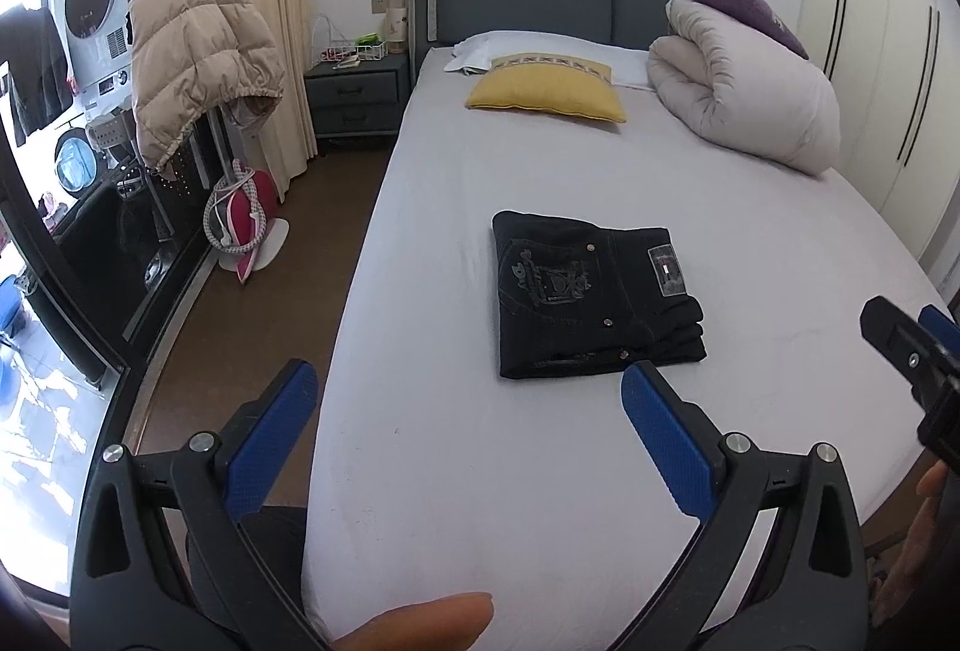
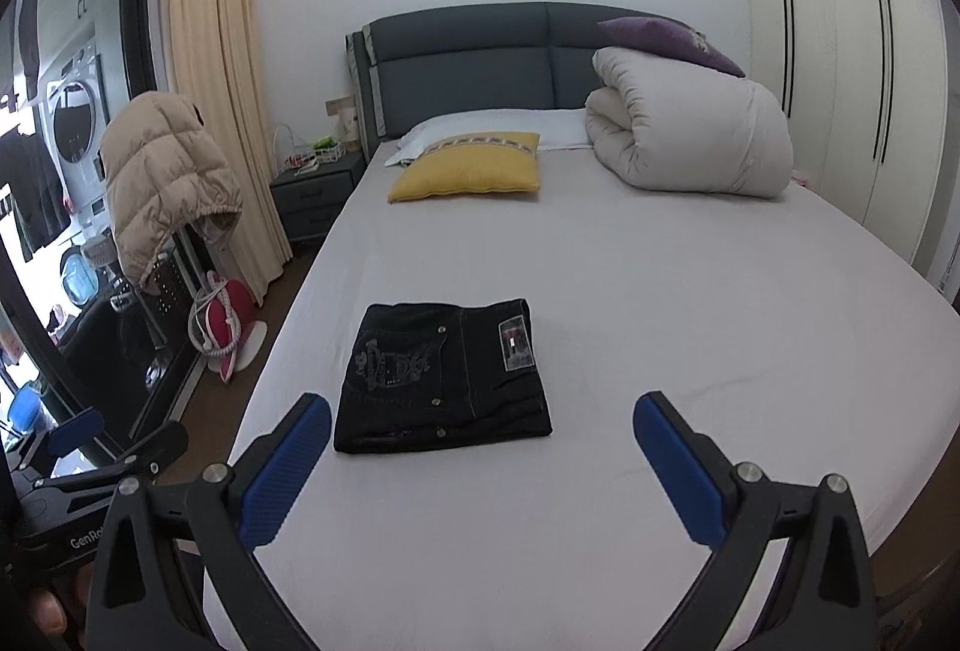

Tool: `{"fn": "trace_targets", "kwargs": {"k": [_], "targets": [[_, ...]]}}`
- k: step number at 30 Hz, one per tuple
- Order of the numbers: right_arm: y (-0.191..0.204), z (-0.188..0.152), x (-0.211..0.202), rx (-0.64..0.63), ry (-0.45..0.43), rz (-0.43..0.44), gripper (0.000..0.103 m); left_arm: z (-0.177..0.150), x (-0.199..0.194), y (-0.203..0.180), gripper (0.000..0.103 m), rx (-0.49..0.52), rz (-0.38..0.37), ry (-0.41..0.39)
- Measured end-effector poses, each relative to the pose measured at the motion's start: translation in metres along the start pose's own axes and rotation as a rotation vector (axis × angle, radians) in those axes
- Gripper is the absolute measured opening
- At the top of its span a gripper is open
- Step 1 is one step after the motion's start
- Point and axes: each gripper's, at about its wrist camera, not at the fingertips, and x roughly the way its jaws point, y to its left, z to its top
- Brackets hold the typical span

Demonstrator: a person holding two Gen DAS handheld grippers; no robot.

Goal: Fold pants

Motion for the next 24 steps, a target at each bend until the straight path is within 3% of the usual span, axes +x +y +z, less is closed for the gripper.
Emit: {"fn": "trace_targets", "kwargs": {"k": [24], "targets": [[-0.002, -0.004, 0.011, -0.012, 0.043, 0.006, 0.103, 0.006, 0.013, -0.004, 0.103, 0.001, -0.007, 0.032]]}}
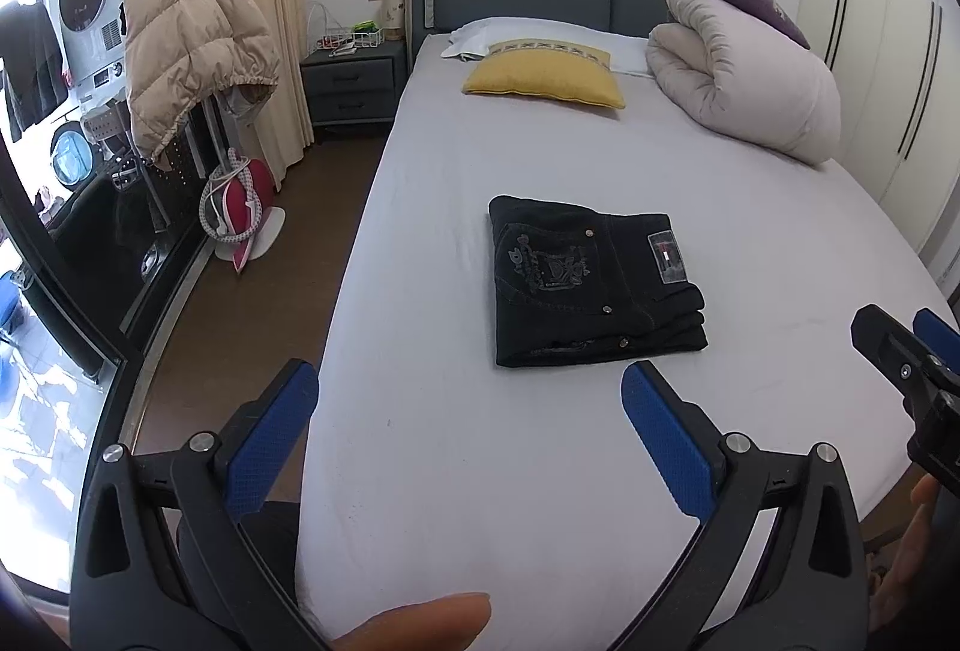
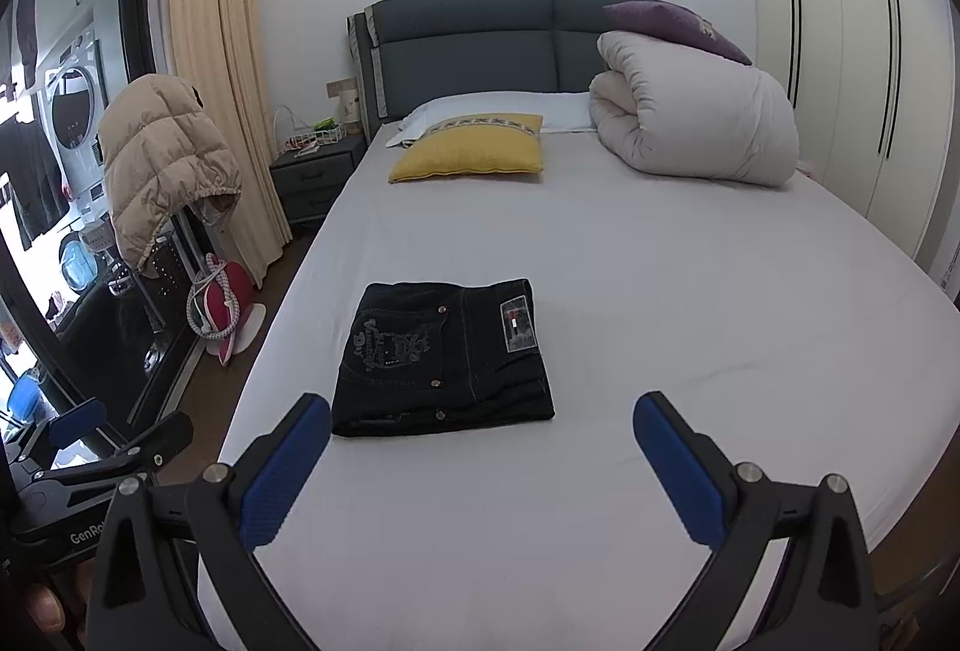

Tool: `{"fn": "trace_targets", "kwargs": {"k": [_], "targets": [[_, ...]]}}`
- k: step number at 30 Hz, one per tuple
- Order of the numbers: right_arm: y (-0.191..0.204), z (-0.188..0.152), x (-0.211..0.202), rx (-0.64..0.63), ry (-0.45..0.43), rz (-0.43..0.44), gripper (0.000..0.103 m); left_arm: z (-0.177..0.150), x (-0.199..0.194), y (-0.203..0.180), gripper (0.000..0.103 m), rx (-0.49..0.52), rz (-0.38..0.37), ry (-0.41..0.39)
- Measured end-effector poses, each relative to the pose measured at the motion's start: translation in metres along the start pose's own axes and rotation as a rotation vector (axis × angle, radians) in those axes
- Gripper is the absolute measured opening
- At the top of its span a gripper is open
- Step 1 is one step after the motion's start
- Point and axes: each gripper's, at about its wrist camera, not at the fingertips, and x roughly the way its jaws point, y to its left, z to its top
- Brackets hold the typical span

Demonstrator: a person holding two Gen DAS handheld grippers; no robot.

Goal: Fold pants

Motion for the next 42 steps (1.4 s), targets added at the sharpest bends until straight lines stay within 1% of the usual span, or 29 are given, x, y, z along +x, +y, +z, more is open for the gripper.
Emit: {"fn": "trace_targets", "kwargs": {"k": [19, 42], "targets": [[0.005, -0.004, 0.006, -0.012, 0.016, 0.002, 0.103, -0.001, 0.011, 0.0, 0.103, -0.01, 0.005, 0.01], [0.003, -0.006, 0.007, -0.012, 0.018, 0.003, 0.103, -0.003, 0.015, 0.002, 0.103, -0.002, 0.009, 0.01]]}}
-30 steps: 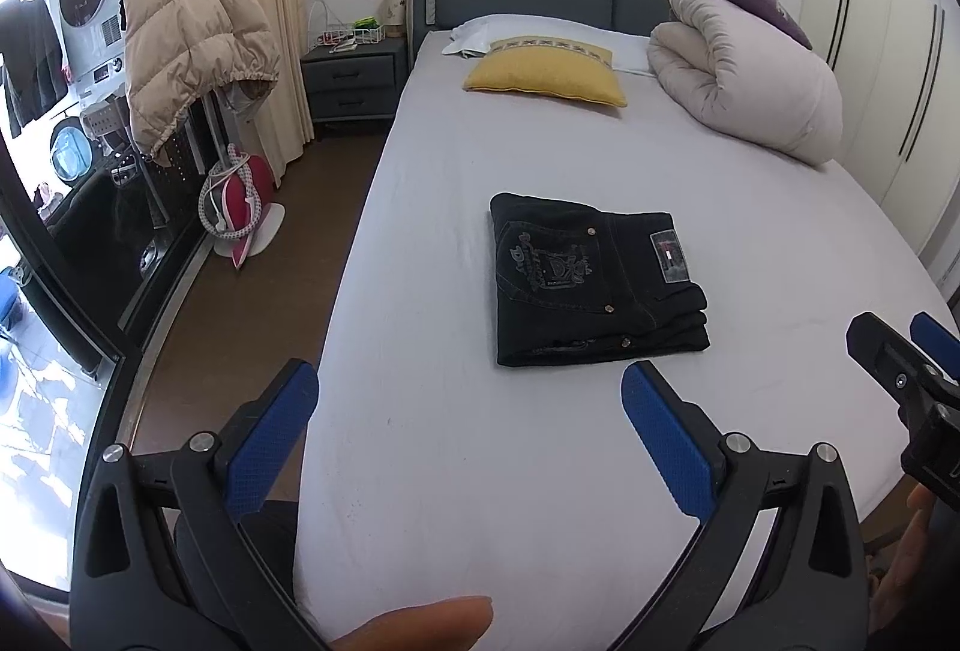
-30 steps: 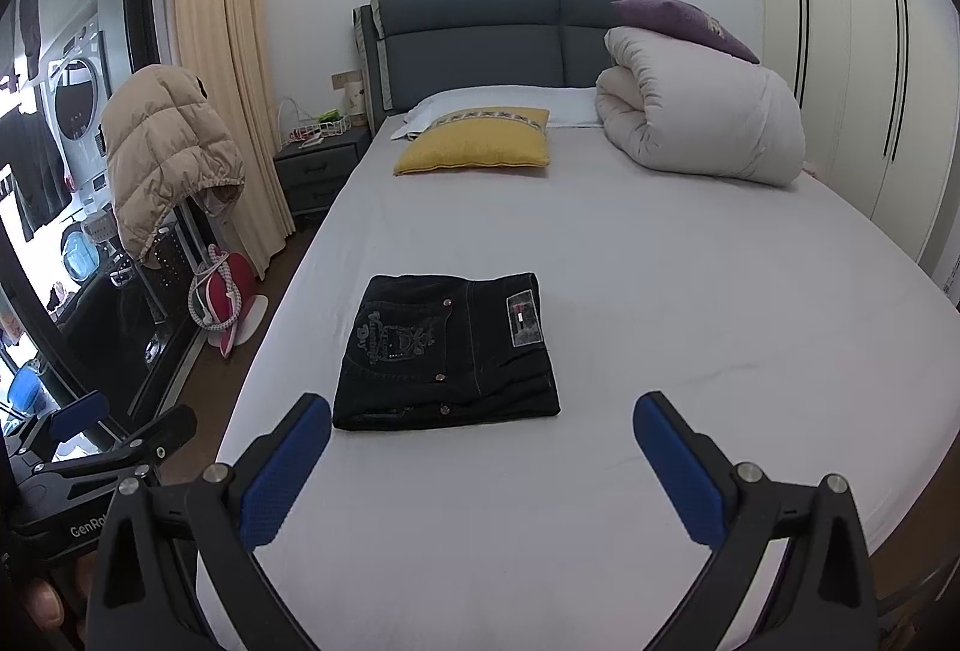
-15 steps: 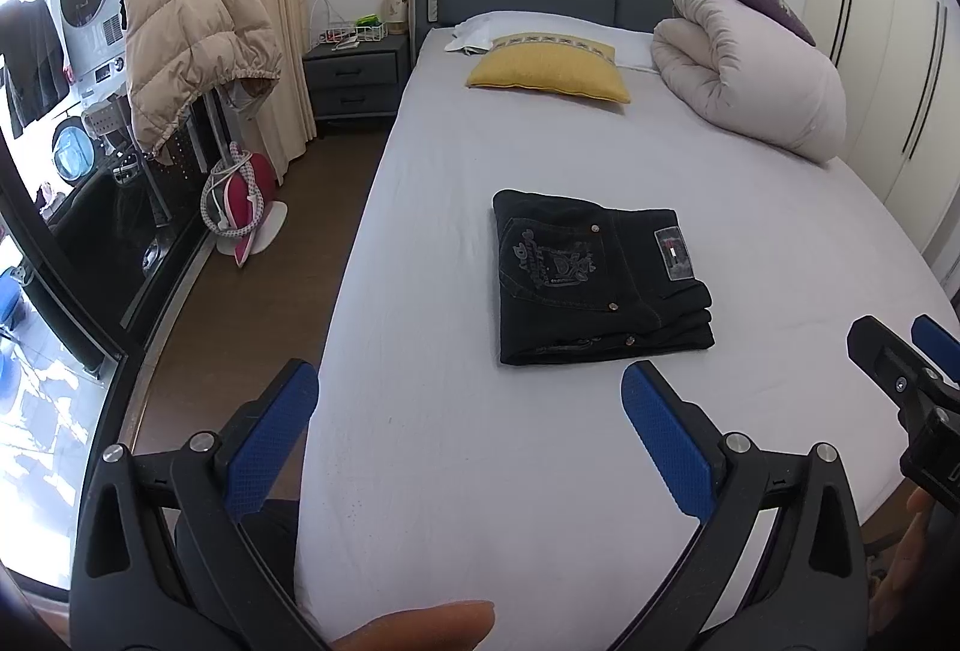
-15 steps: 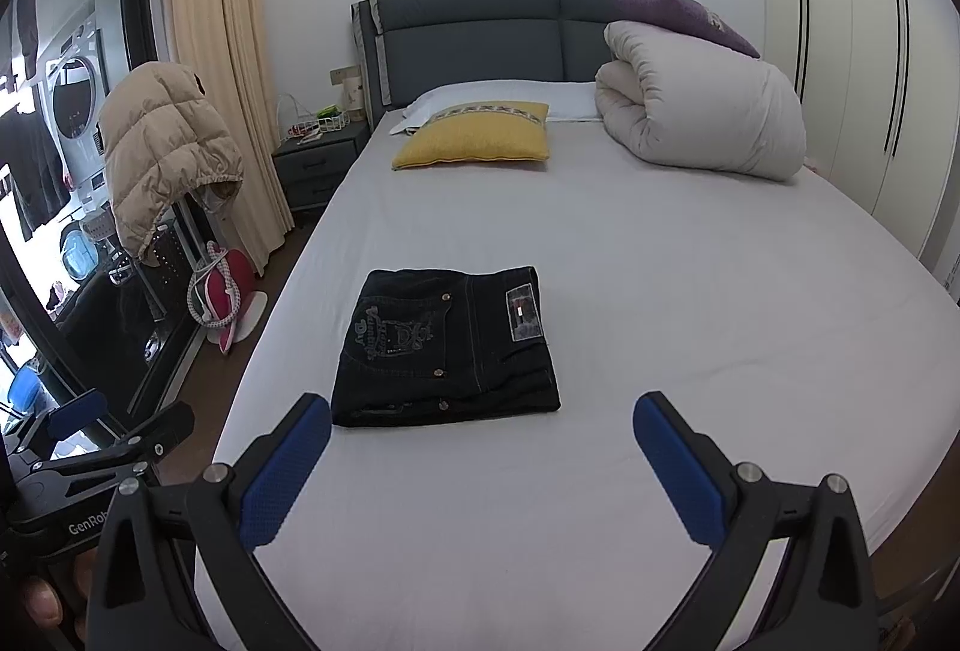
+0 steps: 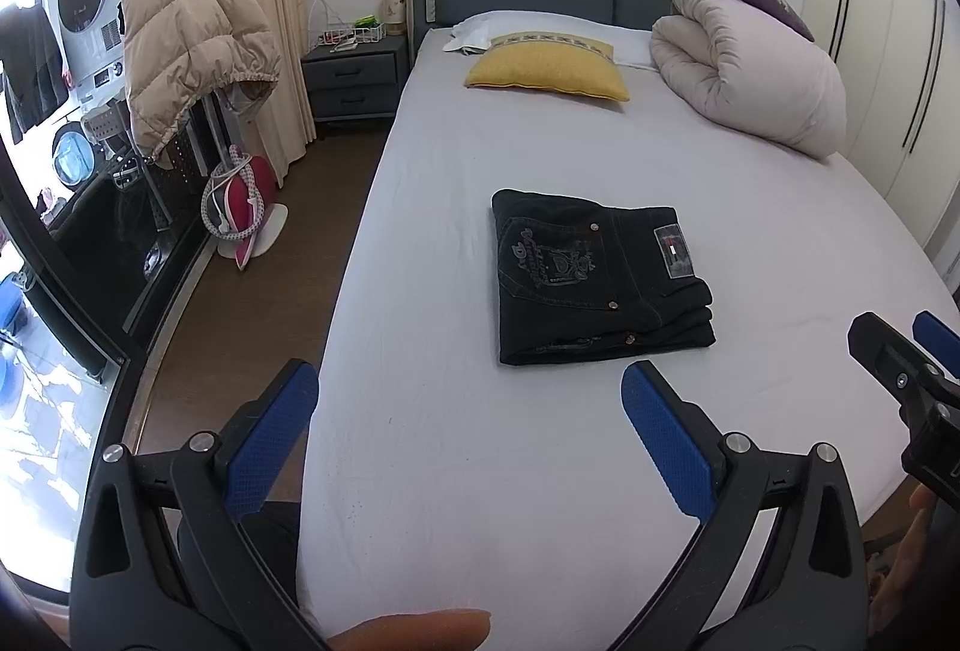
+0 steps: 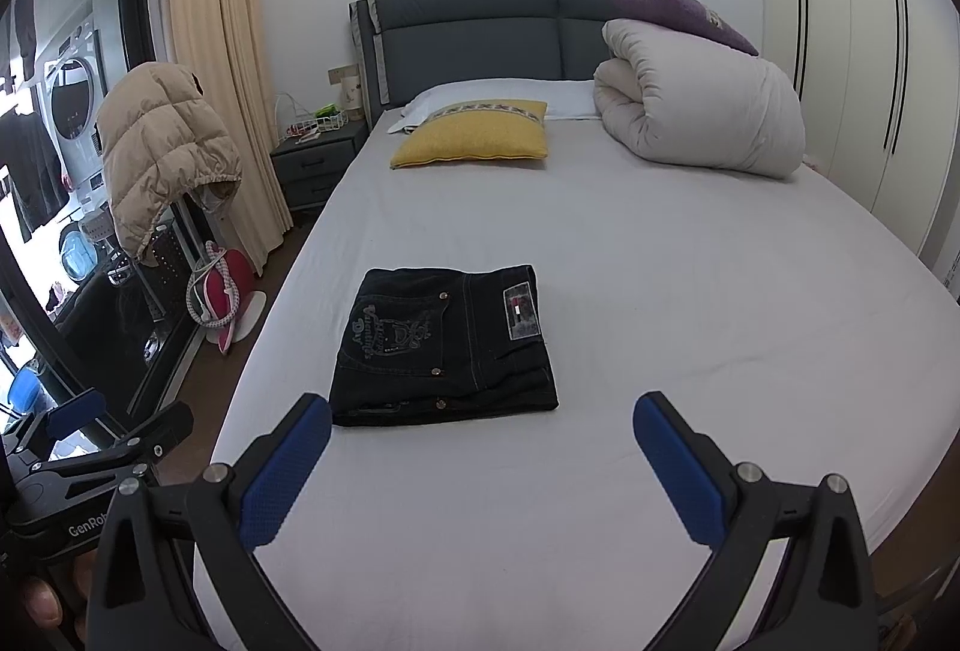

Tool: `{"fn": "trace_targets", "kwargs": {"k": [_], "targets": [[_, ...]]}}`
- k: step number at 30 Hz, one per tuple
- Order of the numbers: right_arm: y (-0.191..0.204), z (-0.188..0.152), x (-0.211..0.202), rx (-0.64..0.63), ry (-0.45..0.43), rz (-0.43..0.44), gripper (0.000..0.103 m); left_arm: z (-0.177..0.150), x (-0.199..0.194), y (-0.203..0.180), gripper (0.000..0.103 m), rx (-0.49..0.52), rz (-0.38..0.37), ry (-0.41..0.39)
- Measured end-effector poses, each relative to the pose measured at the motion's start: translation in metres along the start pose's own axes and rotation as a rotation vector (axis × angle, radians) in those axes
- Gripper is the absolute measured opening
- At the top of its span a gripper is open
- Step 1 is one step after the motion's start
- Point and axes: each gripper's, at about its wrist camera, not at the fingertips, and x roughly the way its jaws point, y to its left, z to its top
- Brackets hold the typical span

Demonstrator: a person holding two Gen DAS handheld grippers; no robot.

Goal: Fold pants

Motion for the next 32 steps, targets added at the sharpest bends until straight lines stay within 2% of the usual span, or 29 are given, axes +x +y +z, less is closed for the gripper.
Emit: {"fn": "trace_targets", "kwargs": {"k": [32], "targets": [[-0.004, -0.009, 0.007, -0.005, 0.02, 0.007, 0.103, -0.001, 0.011, 0.009, 0.103, 0.016, 0.013, 0.002]]}}
